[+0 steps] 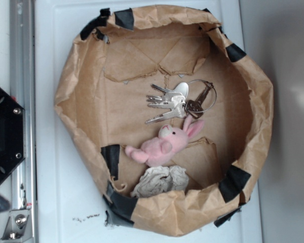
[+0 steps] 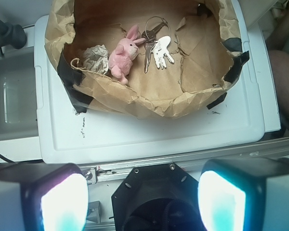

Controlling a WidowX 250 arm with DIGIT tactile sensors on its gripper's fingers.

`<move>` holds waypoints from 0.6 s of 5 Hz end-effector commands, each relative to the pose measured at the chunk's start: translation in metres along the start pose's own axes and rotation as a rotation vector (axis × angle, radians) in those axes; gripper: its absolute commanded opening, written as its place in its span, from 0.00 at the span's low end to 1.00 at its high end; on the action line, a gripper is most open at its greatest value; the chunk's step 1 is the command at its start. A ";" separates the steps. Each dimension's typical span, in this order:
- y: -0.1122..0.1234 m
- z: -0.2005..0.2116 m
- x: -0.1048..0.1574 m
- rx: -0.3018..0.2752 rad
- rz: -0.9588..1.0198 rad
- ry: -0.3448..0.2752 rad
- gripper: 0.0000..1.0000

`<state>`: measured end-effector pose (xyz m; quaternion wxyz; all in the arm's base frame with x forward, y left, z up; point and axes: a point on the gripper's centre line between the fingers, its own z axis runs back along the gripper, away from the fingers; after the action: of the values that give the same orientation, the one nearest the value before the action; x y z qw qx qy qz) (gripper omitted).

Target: Grab the silver keys.

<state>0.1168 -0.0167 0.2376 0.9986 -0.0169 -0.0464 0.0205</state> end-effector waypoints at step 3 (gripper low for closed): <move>-0.033 -0.046 0.065 0.015 -0.068 -0.012 1.00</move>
<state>0.1831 -0.0485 0.1915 0.9992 -0.0049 -0.0375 -0.0156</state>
